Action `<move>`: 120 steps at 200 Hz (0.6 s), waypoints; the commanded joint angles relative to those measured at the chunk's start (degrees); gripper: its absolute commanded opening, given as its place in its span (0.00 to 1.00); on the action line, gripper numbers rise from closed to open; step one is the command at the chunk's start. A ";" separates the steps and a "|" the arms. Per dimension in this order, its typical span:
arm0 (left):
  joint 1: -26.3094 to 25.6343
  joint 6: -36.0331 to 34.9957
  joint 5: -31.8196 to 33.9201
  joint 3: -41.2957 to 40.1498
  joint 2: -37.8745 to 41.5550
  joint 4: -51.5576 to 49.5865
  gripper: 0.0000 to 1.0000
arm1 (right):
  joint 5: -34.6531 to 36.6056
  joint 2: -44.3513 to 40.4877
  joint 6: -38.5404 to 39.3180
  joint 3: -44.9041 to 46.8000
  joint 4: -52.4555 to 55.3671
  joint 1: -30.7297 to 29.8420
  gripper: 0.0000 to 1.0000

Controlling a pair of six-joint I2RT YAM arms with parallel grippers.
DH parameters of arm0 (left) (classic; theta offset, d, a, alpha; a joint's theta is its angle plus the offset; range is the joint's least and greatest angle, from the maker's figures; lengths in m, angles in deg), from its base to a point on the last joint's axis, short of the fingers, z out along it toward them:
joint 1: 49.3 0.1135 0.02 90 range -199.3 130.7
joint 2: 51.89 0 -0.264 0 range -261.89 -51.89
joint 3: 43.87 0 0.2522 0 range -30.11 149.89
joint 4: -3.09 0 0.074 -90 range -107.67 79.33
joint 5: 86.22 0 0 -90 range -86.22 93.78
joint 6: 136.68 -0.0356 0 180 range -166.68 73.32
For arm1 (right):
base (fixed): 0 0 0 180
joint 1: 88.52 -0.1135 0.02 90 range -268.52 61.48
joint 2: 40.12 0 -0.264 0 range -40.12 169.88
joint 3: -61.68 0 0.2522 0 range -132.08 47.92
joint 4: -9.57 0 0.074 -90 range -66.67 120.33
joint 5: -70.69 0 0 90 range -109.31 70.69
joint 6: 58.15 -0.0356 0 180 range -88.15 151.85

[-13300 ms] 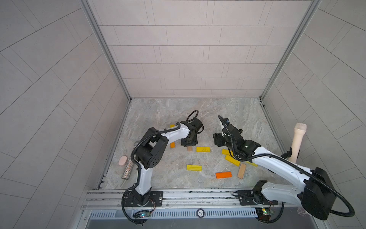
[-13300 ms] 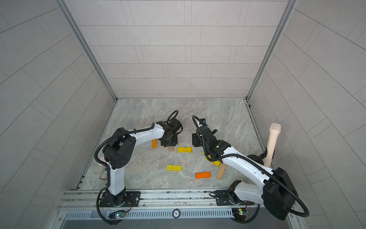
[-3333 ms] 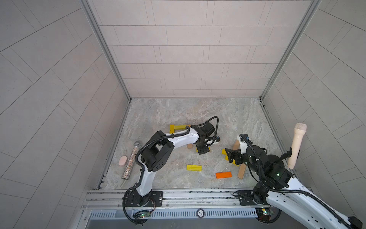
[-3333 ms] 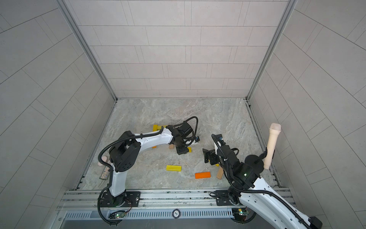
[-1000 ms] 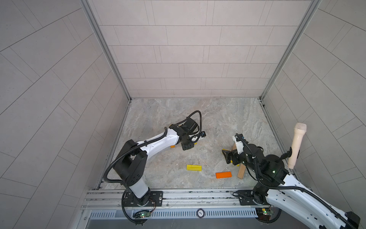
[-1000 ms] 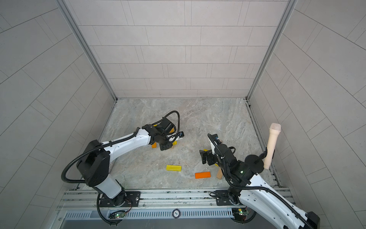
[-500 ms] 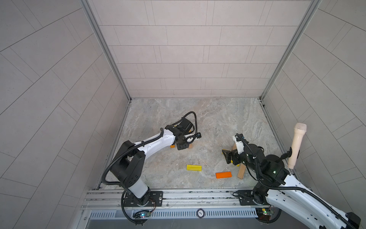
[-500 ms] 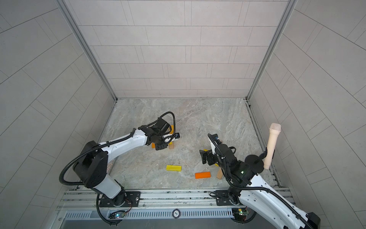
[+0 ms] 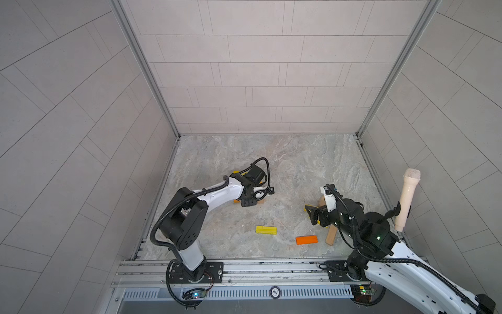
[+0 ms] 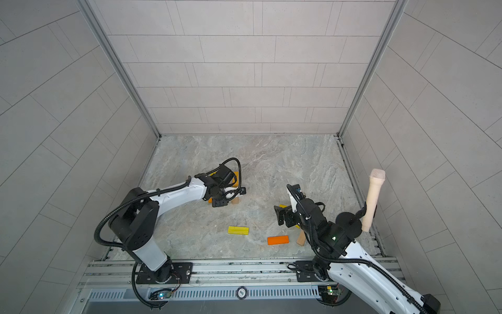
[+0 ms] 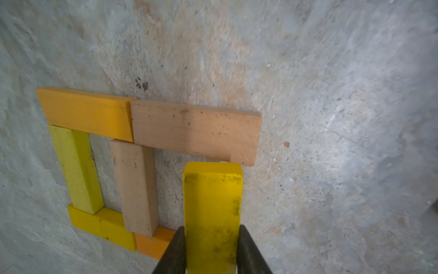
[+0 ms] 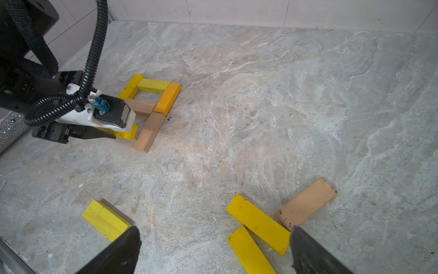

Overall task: Assemble the number 8 with building blocks
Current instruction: Assemble the building block at the center of the board.

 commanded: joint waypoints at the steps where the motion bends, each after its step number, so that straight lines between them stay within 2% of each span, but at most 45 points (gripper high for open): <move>1: 0.26 -2.43 1.26 -0.71 -1.21 0.61 0.30 | 0.59 -0.60 -0.41 0.64 -0.08 0.09 0.99; 120: 0.46 -3.10 2.07 -1.33 -2.41 1.04 0.30 | 0.82 -0.74 -0.45 1.02 -0.26 0.16 0.99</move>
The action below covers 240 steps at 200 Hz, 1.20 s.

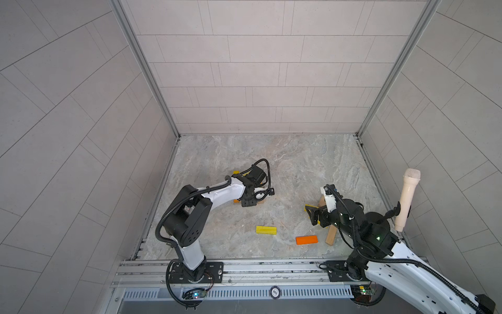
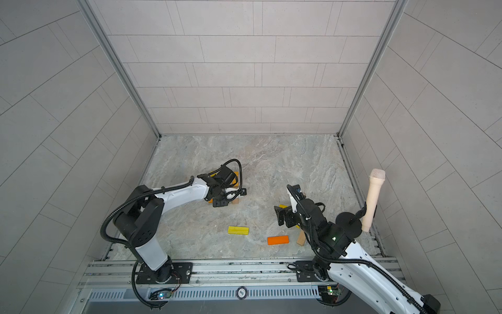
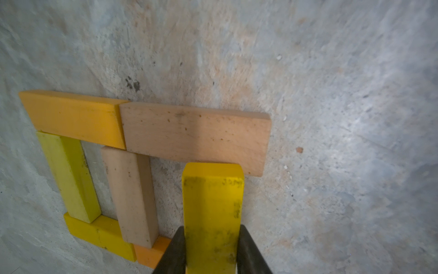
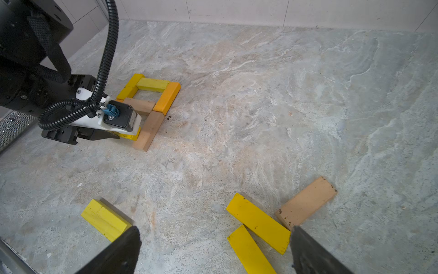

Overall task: Assemble the number 8 with building blocks
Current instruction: Assemble the building block at the center of the board.

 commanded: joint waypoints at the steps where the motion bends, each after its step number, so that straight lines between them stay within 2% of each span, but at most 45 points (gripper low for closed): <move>1: 0.47 -1.89 0.56 -1.24 -0.40 -0.55 0.30 | 0.81 -0.54 -0.45 0.72 -0.19 0.11 0.99; 114: 1.29 -1.13 1.84 -3.64 3.48 -0.27 0.29 | 0.56 -1.11 -0.45 1.28 -0.41 0.11 1.00; 240: 1.37 -1.03 0.08 -2.11 0.46 -0.52 0.27 | 0.92 -1.25 -0.50 1.64 -0.54 0.07 0.99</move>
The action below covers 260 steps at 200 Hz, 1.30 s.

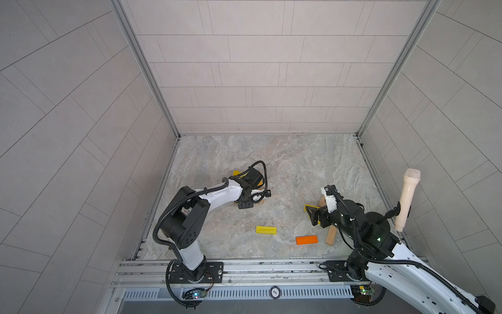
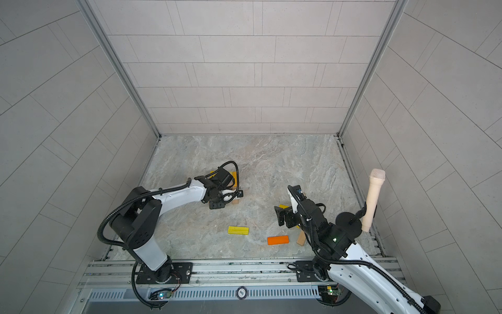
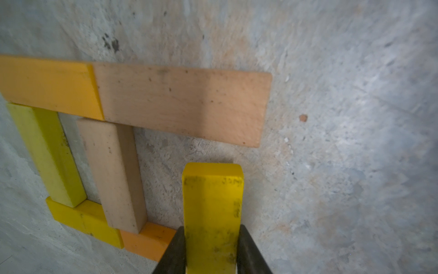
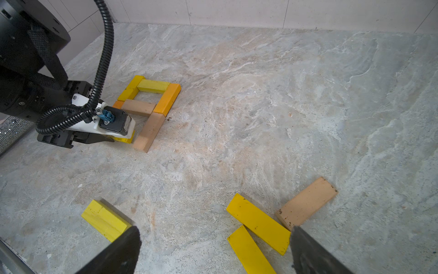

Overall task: Assemble the number 8 with building blocks
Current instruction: Assemble the building block at the center of the board.

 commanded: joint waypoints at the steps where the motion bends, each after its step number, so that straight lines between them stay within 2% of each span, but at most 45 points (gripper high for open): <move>1: 0.31 -1.08 -0.93 1.09 -1.16 -0.76 0.27 | 0.94 -0.55 -0.50 1.03 -0.23 0.05 1.00; 124: 0.30 -1.09 -3.99 3.36 -3.27 -0.76 0.27 | 0.99 0.48 -0.39 0.79 -0.46 0.11 0.99; 260: 0.30 -1.74 -3.69 4.32 -5.24 -0.59 0.29 | 1.24 0.57 -0.44 0.89 -0.34 0.07 0.99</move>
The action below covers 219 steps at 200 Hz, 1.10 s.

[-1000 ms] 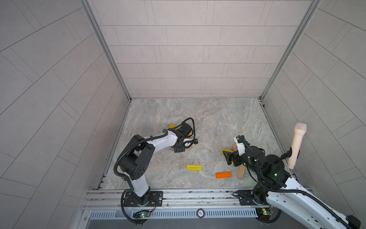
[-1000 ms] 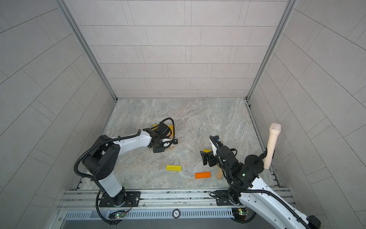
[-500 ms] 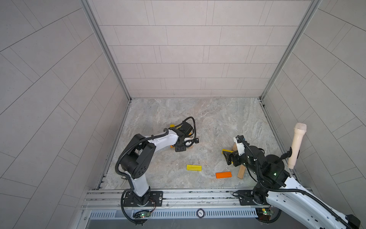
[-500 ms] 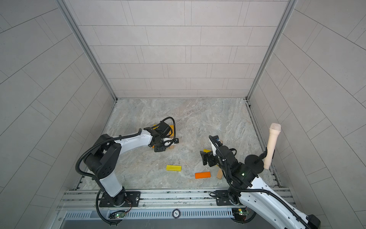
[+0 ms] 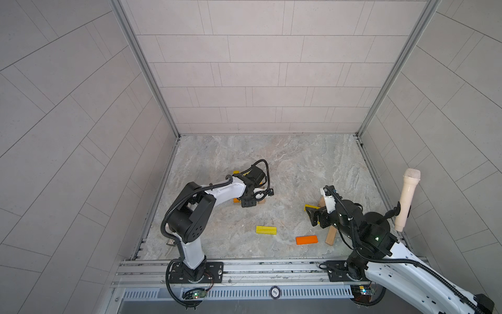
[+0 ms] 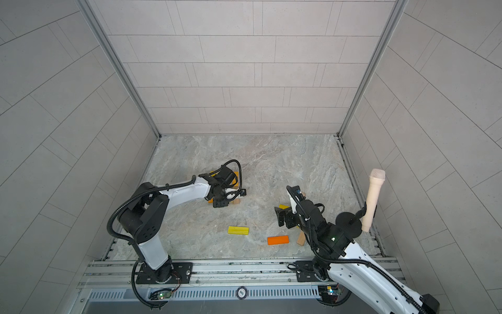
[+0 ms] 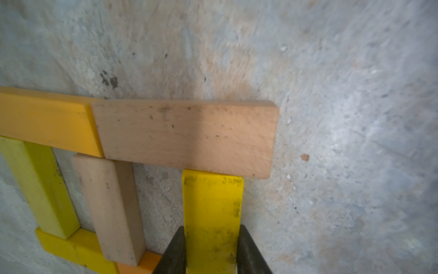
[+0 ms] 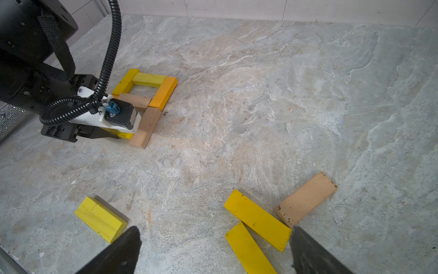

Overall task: Assemble the number 8 with building blocks
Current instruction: Assemble the building block at the center of the board.

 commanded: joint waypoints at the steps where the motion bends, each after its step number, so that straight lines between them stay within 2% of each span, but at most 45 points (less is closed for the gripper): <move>1: 0.30 -1.69 -0.11 0.83 -0.99 -0.59 0.29 | 0.96 -0.25 -0.44 0.27 -0.32 0.09 1.00; 179: 0.30 -1.89 0.92 0.04 -0.25 -0.41 0.42 | 0.76 -0.26 -0.49 0.09 -0.50 0.11 1.00; 219: 0.30 0.38 0.24 -0.10 2.15 -0.50 0.44 | 0.15 1.02 -0.78 0.00 -1.01 0.06 0.99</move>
